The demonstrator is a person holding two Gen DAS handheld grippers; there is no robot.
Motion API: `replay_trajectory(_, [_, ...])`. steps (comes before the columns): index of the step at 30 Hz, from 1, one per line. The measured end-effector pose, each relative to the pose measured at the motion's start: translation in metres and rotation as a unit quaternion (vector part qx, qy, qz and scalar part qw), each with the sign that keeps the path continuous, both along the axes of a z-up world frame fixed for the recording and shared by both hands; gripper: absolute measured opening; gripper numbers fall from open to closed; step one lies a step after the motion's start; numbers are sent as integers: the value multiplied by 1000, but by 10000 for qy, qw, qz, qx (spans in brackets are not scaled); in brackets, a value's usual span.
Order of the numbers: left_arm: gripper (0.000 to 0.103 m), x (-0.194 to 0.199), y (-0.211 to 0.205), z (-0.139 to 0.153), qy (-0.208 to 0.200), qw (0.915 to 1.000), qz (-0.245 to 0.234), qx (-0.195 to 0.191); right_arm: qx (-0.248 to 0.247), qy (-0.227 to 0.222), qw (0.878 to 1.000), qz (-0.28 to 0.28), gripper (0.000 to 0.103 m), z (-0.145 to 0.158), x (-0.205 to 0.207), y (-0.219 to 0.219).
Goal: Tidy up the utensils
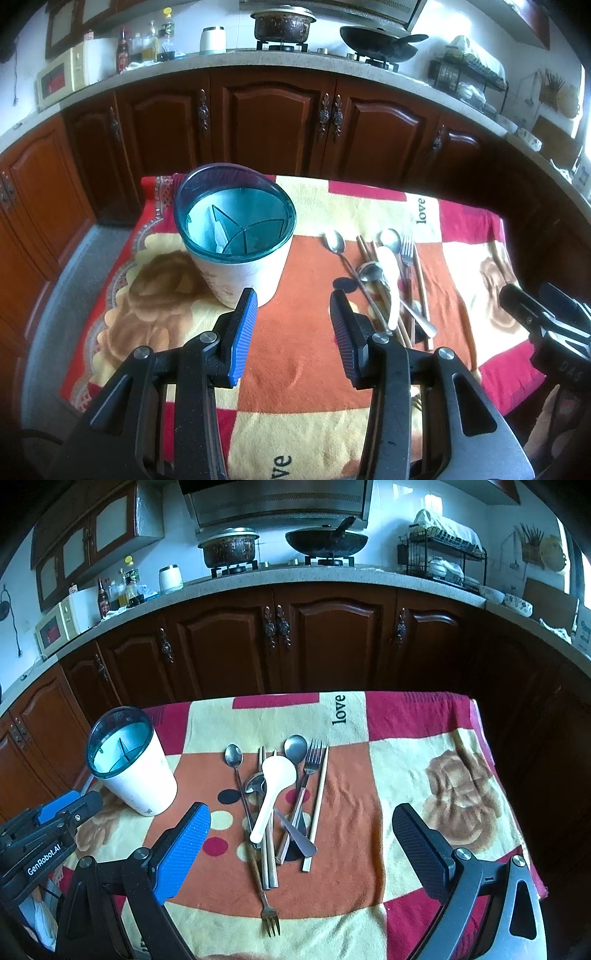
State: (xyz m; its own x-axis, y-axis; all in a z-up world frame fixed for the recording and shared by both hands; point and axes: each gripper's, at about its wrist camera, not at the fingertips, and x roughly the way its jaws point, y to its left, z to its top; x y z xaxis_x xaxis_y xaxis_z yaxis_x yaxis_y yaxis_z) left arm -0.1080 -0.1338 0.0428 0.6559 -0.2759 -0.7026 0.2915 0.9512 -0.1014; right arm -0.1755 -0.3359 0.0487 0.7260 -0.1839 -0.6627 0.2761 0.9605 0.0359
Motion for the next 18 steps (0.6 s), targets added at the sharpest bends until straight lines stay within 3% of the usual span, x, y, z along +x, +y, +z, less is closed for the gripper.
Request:
replay_trajectory(6, [40,10,-6,-10,177,9998,-61,36,284,60,9991,308,97,-17,7,-13])
replay_trajectory(12, [40,21,-28,-16,303,9990,-312,111,805,275,9948,551,74,-44,32,-36])
replay_trajectory(18, [40,36,-55,-29,301,9971,-597,367,1027,448,9927,439,71,-59,50,-59])
